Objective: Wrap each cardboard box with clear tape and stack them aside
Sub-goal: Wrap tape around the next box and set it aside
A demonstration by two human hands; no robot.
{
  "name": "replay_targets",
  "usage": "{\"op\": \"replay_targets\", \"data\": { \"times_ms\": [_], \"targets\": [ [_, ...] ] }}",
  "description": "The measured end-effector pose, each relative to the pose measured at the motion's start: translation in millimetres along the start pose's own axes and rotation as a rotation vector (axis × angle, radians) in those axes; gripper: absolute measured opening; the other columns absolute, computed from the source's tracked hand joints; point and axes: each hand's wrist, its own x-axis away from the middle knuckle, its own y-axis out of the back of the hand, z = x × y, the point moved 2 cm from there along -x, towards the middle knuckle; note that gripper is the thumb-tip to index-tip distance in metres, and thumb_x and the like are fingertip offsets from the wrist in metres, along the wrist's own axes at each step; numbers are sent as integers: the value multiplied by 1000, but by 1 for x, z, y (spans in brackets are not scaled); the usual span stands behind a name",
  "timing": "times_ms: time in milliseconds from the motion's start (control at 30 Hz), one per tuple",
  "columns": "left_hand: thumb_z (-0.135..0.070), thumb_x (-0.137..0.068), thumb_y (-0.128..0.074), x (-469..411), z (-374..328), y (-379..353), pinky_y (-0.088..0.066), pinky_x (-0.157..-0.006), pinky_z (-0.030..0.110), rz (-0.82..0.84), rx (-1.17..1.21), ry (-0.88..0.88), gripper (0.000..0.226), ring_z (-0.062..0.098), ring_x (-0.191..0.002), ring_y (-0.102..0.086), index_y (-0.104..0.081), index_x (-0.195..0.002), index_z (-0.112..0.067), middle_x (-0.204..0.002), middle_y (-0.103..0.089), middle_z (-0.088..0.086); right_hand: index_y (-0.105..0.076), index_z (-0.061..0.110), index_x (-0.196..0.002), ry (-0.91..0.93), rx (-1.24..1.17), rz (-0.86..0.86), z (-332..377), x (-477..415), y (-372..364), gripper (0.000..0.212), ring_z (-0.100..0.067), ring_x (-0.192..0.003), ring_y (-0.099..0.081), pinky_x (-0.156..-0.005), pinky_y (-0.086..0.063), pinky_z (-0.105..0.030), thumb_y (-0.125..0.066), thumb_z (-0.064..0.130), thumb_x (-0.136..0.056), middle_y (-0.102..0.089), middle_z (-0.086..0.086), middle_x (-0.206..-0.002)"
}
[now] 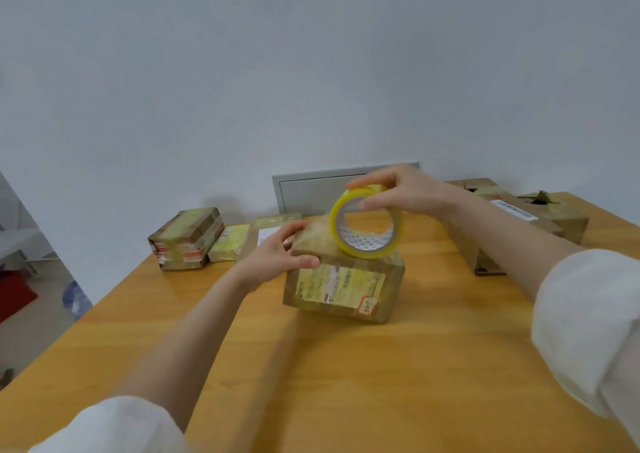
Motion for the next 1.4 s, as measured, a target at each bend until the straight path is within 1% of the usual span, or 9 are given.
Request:
{"op": "replay_targets", "data": {
  "times_ms": [233, 467, 633, 767, 867, 1033, 1167, 1267, 1400],
  "targets": [
    [-13, -72, -78, 7, 14, 8, -55, -85, 28, -24, 22, -11, 71, 10, -113, -56, -45, -133, -27, -130, -47, -8, -70, 35, -109, -67, 128, 29, -19, 13, 21, 27, 18, -79, -54, -69, -38, -10, -73, 35, -82, -61, 36, -76],
    [-52, -34, -92, 19, 39, 21, -56, -78, 25, -5, 84, 77, 113, 9, -108, -59, -45, -134, -29, -124, -49, -12, -73, 40, -99, -229, 400, 164, -57, 41, 39, 18, 2, -101, -54, -87, -42, -25, -71, 43, -81, -62, 22, -109],
    [-57, -33, -91, 19, 41, 23, -55, -80, 24, 15, 56, 85, 118, 7, -112, -56, -42, -136, -29, -124, -46, -15, -73, 35, -99, -213, 310, 155, -74, 43, 23, 16, 6, -99, -53, -80, -39, -16, -71, 36, -83, -61, 26, -105],
    [-55, -40, -90, 23, 39, 22, -53, -87, 24, 27, 31, 104, 110, -1, -112, -50, -42, -136, -31, -123, -43, -19, -73, 33, -101, -247, 299, 192, -81, 39, 15, 17, -2, -108, -53, -96, -39, -29, -70, 36, -84, -62, 17, -113],
    [-37, -69, -78, 26, 32, 20, -44, -98, 24, 8, -171, 106, 84, -1, -120, -45, -37, -142, -27, -136, -40, -12, -73, 33, -102, -272, 304, 230, -93, 37, -3, 18, -9, -116, -51, -105, -37, -36, -71, 36, -84, -61, 11, -119],
    [-42, -91, -51, 24, -2, -15, -12, -120, 37, -57, -1144, -45, 71, 21, -147, -10, -22, -150, -14, -160, -12, 5, -71, 42, -91, -290, 377, 264, -101, 23, -33, 10, -13, -116, -50, -105, -38, -38, -71, 41, -81, -60, 11, -120],
    [-56, -92, -39, 10, -13, -86, -5, -120, 46, -32, -1335, -109, 83, 28, -148, -1, -1, -153, -15, -161, 0, 7, -71, 41, -93, -276, 398, 272, -98, 18, -40, 12, -13, -111, -54, -100, -42, -37, -71, 39, -81, -64, 12, -114],
    [-54, -92, -40, 1, -14, -103, -5, -115, 60, -34, -1341, -145, 77, 34, -147, -3, 3, -152, -32, -161, 2, -1, -71, 43, -93, -256, 397, 261, -99, 19, -40, 12, -13, -108, -55, -98, -43, -36, -70, 40, -81, -65, 11, -110],
    [-50, -92, -45, 1, -7, -97, -7, -114, 62, -29, -1284, -115, 77, 32, -147, -2, 4, -150, -39, -161, 4, -2, -68, 48, -87, -255, 369, 247, -104, 24, -35, 7, -15, -115, -50, -103, -39, -39, -69, 43, -82, -59, 9, -120]
  ]
}}
